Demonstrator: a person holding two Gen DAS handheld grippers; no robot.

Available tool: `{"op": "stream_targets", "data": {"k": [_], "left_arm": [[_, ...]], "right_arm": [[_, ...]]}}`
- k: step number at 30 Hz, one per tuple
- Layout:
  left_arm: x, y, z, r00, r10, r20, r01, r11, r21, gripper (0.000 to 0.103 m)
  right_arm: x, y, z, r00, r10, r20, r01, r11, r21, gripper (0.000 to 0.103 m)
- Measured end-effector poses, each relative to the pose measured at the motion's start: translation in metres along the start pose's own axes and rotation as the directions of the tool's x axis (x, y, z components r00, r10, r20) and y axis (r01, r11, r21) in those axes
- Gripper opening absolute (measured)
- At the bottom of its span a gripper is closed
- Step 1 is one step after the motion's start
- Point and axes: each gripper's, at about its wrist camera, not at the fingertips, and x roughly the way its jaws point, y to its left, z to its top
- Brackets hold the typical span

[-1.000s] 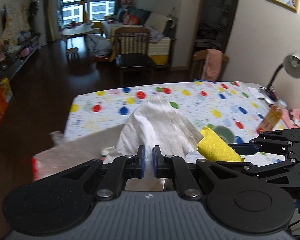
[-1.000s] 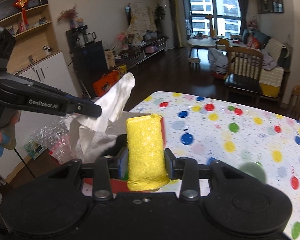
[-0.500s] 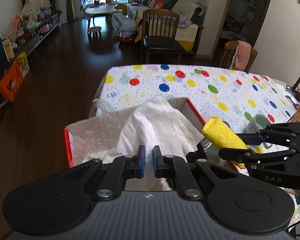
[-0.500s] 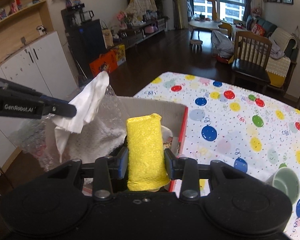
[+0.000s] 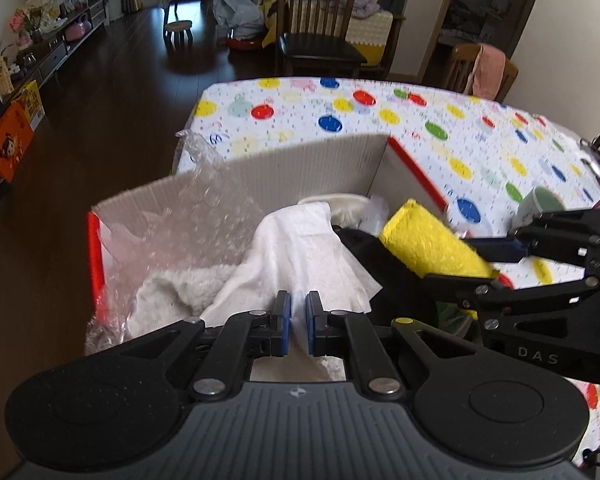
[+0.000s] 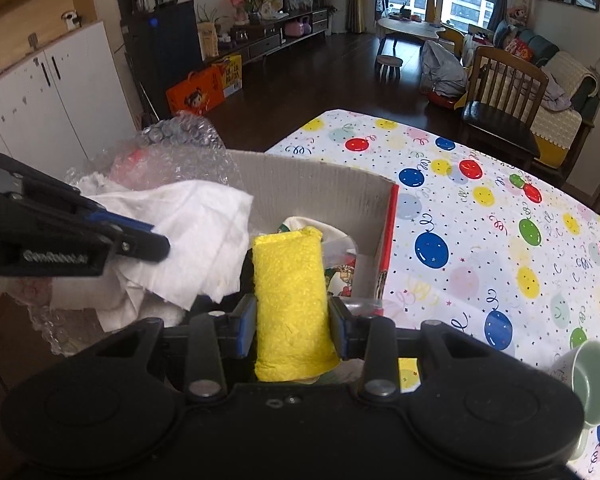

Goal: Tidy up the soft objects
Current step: 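Lower both items into the box and open both grippers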

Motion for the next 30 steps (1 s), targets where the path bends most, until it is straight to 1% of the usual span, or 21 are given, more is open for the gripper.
{"op": "stream_targets", "data": {"k": [6, 9, 12, 14, 17, 23, 24, 26, 27, 28, 29, 30], "left_arm": [[0.019, 0.0, -0.009, 0.999, 0.008, -0.031, -0.008, 1.0, 0.008, 0.008], [0.025, -0.001, -0.011, 0.999, 0.015, -0.032, -0.015, 1.0, 0.015, 0.008], [0.026, -0.001, -0.012, 1.0, 0.009, -0.026, -0.009, 1.0, 0.006, 0.008], [0.025, 0.0, -0.013, 1.0, 0.002, -0.022, -0.002, 1.0, -0.006, 0.01], [0.024, 0.002, -0.014, 1.0, -0.017, -0.019, 0.017, 1.0, -0.026, 0.011], [0.013, 0.001, -0.019, 0.999, -0.033, 0.006, 0.033, 0.999, -0.032, 0.012], [0.01, 0.001, -0.02, 0.999, -0.034, 0.009, 0.035, 0.999, -0.035, 0.017], [0.005, 0.0, -0.022, 0.999, -0.044, 0.021, 0.045, 0.998, -0.039, 0.03], [0.003, -0.001, -0.022, 0.999, -0.047, 0.026, 0.048, 0.998, -0.04, 0.047], [0.0, -0.002, -0.024, 0.998, -0.05, 0.032, 0.051, 0.998, -0.038, 0.068], [-0.004, -0.004, -0.025, 0.998, -0.053, 0.041, 0.054, 0.998, -0.032, 0.073], [-0.009, -0.006, -0.027, 0.997, -0.055, 0.054, 0.057, 0.998, -0.025, 0.075]], "right_arm": [[0.005, 0.009, 0.004, 0.999, -0.04, 0.003, 0.04, 0.999, -0.03, 0.037], [0.005, 0.014, 0.005, 0.999, -0.053, 0.003, 0.053, 0.998, -0.044, 0.038], [0.004, 0.017, 0.005, 0.997, -0.073, 0.005, 0.074, 0.995, -0.062, 0.042], [0.004, 0.017, 0.005, 0.998, -0.069, 0.007, 0.07, 0.996, -0.059, 0.048], [-0.001, 0.02, 0.006, 0.998, -0.064, 0.018, 0.065, 0.996, -0.058, 0.053], [-0.02, 0.02, 0.005, 0.998, -0.04, 0.052, 0.042, 0.999, -0.027, 0.058], [-0.025, 0.02, 0.005, 0.998, -0.034, 0.06, 0.035, 0.999, -0.024, 0.058], [-0.034, 0.02, 0.003, 0.997, -0.02, 0.08, 0.022, 1.0, -0.017, 0.061], [-0.039, 0.019, 0.002, 0.996, -0.014, 0.09, 0.015, 1.0, -0.011, 0.062], [-0.044, 0.019, 0.001, 0.995, -0.005, 0.1, 0.005, 1.0, -0.003, 0.063], [-0.048, 0.018, 0.0, 0.994, 0.007, 0.111, -0.007, 1.0, 0.005, 0.063], [-0.054, 0.017, -0.001, 0.992, 0.015, 0.122, -0.017, 1.0, 0.011, 0.063]]}}
